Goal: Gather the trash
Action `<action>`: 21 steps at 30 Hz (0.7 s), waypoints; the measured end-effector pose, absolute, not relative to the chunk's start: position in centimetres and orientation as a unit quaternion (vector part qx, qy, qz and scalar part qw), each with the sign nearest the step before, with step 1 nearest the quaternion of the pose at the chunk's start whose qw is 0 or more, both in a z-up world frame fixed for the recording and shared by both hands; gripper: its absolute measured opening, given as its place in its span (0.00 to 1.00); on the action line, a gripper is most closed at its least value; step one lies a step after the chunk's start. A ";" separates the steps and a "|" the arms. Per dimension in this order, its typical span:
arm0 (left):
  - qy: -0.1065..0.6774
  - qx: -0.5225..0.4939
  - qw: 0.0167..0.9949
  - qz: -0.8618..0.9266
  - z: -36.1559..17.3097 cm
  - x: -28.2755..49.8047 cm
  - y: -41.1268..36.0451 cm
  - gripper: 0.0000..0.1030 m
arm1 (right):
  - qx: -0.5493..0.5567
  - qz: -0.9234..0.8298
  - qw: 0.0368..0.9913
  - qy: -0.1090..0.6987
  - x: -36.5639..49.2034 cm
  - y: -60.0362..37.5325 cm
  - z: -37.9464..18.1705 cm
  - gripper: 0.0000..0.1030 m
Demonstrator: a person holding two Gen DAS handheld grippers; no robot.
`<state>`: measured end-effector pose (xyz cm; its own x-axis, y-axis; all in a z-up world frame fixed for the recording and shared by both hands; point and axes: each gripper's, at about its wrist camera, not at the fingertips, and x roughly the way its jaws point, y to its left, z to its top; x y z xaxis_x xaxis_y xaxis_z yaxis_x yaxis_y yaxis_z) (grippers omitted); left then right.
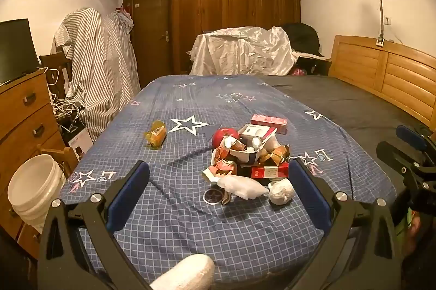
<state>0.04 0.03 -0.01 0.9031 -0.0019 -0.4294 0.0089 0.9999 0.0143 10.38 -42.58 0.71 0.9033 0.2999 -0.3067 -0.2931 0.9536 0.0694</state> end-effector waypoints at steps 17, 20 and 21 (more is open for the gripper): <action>0.233 0.022 0.972 0.012 -1.2 0.6 0.4 0.95 | 0.008 0.163 0.973 0.163 10.4 -41.8 0.5 0.96; 0.234 0.022 0.972 0.013 -1.2 0.6 0.4 0.95 | 0.007 0.163 0.973 0.162 10.4 -41.7 0.5 0.96; 0.235 0.021 0.972 0.013 -1.2 0.6 0.4 0.95 | 0.007 0.163 0.973 0.162 10.3 -41.6 0.5 0.96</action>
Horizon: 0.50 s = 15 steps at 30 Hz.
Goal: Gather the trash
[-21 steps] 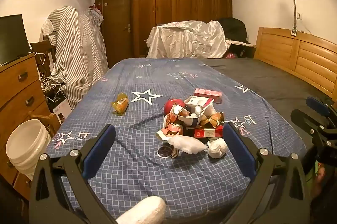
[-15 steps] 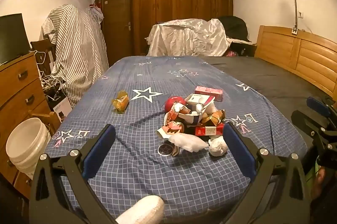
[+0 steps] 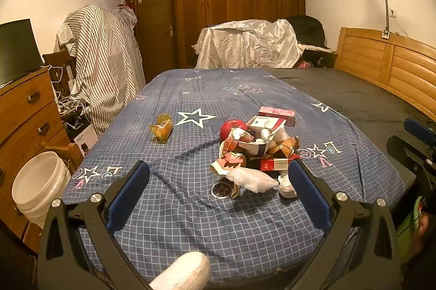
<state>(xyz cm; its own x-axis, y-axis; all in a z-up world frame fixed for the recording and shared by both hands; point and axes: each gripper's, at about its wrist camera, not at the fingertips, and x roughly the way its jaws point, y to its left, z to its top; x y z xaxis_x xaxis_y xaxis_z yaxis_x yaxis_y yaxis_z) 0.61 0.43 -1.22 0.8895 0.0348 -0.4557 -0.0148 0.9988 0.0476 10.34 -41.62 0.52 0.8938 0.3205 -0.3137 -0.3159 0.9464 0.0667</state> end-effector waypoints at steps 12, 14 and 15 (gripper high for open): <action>0.239 0.017 0.971 0.012 -1.5 0.7 0.8 0.95 | 0.006 0.166 0.972 0.166 10.6 -41.2 0.3 0.96; 0.240 0.016 0.970 0.012 -1.5 0.7 0.8 0.95 | 0.006 0.166 0.972 0.167 10.6 -41.2 0.3 0.96; 0.241 0.015 0.970 0.012 -1.5 0.8 0.8 0.95 | 0.007 0.167 0.972 0.167 10.6 -41.1 0.3 0.96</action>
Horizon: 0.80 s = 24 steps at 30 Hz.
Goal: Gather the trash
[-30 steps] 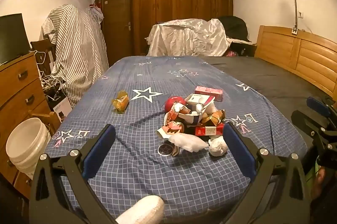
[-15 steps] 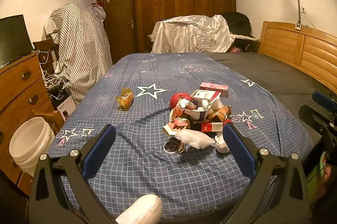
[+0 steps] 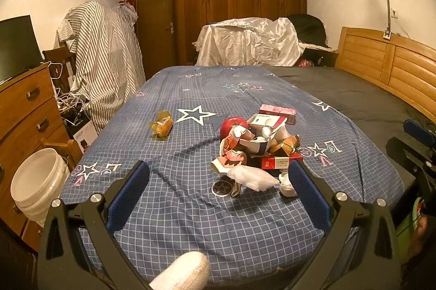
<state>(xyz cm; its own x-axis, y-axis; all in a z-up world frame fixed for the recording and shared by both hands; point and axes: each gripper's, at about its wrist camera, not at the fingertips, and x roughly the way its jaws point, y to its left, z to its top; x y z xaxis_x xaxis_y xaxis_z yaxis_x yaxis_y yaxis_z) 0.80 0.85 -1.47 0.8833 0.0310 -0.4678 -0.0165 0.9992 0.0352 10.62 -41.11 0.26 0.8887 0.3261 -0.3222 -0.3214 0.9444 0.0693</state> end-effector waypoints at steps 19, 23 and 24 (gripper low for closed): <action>0.251 0.010 0.968 0.013 -1.5 1.1 1.1 0.95 | 0.005 0.168 0.971 0.169 10.7 -41.1 0.2 0.96; 0.251 0.010 0.968 0.013 -1.5 1.1 1.1 0.95 | 0.006 0.168 0.971 0.169 10.9 -41.0 0.2 0.96; 0.251 0.010 0.968 0.013 -1.5 1.1 1.1 0.95 | 0.005 0.168 0.971 0.169 10.9 -41.0 0.2 0.96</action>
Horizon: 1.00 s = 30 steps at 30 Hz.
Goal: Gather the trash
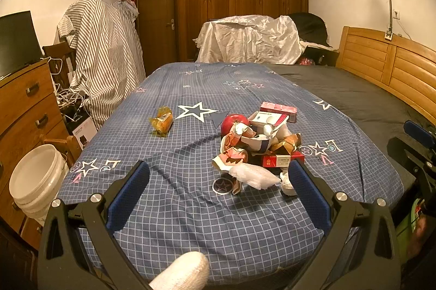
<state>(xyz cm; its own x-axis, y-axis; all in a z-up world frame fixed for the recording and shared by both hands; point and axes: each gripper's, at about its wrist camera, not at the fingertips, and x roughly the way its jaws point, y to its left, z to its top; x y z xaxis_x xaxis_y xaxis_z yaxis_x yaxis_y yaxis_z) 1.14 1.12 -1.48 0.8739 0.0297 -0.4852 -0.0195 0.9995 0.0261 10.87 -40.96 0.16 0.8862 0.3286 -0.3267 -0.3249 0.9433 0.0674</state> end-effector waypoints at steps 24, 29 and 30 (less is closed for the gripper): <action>0.260 0.002 0.965 0.013 -1.6 1.5 1.6 0.95 | 0.003 0.170 0.970 0.173 11.2 -40.6 -0.1 0.96; 0.261 0.001 0.965 0.013 -1.6 1.5 1.7 0.95 | 0.002 0.173 0.969 0.174 11.3 -40.3 -0.1 0.96; 0.261 0.003 0.965 0.015 -1.6 1.5 1.6 0.95 | 0.002 0.173 0.969 0.175 11.3 -40.3 -0.1 0.96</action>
